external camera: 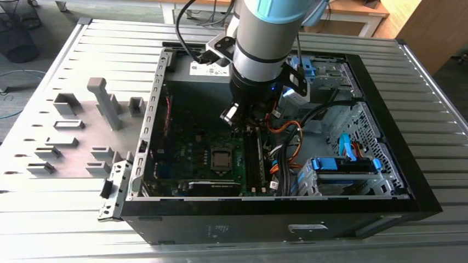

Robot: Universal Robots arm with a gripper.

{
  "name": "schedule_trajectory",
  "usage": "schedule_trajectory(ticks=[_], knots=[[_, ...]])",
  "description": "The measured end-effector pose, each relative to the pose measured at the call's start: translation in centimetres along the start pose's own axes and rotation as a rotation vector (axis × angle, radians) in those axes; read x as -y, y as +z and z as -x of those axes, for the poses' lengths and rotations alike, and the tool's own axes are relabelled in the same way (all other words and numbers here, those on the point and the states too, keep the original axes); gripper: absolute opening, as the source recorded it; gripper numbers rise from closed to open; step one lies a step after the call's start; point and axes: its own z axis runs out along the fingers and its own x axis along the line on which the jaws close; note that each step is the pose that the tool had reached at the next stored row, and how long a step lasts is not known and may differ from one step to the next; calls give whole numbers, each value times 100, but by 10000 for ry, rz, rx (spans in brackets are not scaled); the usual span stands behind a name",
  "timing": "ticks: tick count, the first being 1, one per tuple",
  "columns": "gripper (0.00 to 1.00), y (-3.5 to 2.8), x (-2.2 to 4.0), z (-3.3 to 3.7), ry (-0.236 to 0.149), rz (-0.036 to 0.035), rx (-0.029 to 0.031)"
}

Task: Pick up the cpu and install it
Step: 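Install the first cpu locking lever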

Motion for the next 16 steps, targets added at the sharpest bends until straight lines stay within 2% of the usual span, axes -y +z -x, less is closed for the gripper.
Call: schedule_trajectory(ticks=[5,9,16], knots=[[11,28,-5,6,-11,0,-3],[11,29,-6,4,-35,-19,-29],[11,25,3,-15,-155,-17,-39]])
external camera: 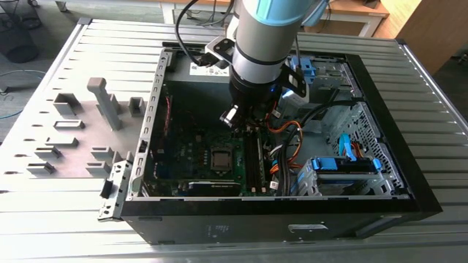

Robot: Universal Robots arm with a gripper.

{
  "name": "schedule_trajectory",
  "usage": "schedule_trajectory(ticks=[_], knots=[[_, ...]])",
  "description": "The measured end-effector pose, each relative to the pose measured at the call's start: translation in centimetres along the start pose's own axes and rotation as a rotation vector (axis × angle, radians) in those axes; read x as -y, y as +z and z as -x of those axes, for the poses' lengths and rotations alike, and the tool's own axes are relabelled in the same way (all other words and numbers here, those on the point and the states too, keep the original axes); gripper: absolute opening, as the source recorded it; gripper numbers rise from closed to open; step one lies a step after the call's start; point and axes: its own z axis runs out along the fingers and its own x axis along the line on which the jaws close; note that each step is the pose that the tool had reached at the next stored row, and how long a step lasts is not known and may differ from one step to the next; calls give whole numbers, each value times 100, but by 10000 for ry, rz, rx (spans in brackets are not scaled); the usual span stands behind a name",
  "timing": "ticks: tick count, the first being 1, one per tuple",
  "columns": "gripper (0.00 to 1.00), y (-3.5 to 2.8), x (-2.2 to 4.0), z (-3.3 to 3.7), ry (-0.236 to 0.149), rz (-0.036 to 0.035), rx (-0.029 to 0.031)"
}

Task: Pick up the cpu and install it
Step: 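Install the first cpu locking lever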

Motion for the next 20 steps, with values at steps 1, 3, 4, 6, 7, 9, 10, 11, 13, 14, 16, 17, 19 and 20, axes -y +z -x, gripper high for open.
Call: schedule_trajectory(ticks=[1,3,4,6,7,9,10,11,13,14,16,17,19,20], knots=[[11,-1,3,-5,-23,0,0],[11,-3,12,-19,-71,-1,0],[11,-4,17,-26,-92,-2,0],[11,-6,27,-39,-135,-4,1],[11,-8,31,-46,-155,-6,1],[11,-10,41,-60,-194,-9,2],[11,-11,47,-67,-214,-10,3],[11,-13,52,-74,-233,-12,4],[11,-15,62,-88,-271,-15,5],[11,-17,66,-95,-290,-16,4],[11,-19,76,-109,-328,-19,6],[11,-20,81,-117,-350,-20,5],[11,-22,91,-130,-393,-20,5],[11,-24,96,-137,-414,-20,4]])
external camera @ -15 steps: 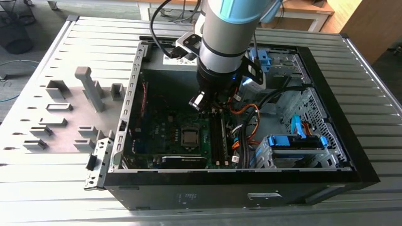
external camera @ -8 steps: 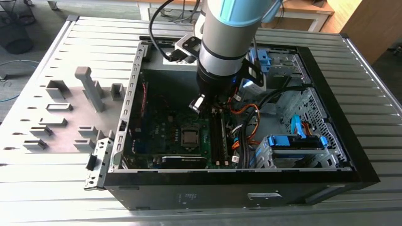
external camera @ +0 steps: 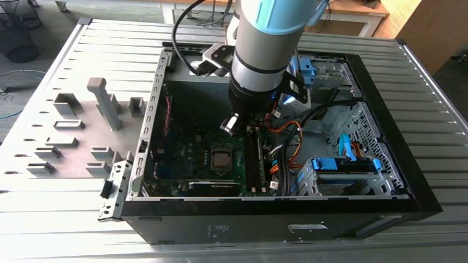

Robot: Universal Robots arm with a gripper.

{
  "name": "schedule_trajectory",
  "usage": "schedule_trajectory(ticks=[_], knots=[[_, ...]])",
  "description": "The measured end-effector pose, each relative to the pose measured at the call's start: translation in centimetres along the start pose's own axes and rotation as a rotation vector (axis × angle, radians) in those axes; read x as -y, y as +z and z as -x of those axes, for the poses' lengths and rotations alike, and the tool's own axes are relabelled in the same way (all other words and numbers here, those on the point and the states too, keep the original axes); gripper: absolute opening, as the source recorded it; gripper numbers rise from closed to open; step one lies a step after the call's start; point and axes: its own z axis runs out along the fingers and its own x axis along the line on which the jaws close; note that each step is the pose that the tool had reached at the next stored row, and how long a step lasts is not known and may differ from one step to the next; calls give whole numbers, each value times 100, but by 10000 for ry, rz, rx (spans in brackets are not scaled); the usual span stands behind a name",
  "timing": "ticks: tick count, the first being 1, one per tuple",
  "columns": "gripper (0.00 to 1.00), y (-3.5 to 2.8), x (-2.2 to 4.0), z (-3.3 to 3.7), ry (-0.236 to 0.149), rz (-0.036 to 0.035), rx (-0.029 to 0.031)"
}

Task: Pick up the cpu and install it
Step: 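Install the first cpu locking lever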

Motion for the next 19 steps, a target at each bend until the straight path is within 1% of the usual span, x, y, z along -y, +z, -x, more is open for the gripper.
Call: schedule_trajectory(ticks=[10,19], knots=[[11,-12,46,-66,-213,19,-21],[11,-17,72,-100,-457,43,-48]])
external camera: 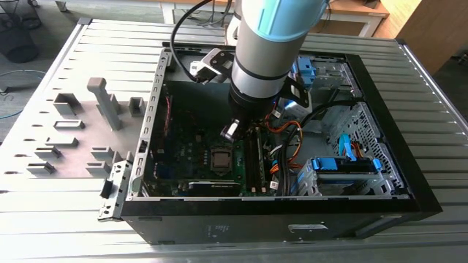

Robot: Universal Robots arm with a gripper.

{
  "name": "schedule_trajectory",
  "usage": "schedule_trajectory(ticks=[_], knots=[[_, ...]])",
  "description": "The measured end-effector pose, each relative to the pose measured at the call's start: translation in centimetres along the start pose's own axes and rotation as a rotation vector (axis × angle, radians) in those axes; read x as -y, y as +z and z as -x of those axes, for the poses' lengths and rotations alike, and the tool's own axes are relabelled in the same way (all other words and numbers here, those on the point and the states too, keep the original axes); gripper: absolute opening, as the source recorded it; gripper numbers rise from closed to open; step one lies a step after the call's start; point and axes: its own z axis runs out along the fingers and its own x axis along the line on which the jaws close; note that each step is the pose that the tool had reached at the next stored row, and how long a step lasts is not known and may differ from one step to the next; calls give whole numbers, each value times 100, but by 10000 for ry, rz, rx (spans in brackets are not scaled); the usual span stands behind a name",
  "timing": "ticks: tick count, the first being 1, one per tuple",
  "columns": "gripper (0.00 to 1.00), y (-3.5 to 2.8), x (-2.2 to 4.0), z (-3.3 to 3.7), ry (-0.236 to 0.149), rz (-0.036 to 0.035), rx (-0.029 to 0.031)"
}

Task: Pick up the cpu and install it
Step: 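Install the first cpu locking lever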

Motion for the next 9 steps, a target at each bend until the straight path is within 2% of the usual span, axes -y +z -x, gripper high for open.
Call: schedule_trajectory(ticks=[9], knots=[[11,-3,22,-33,-364,16,-69]])
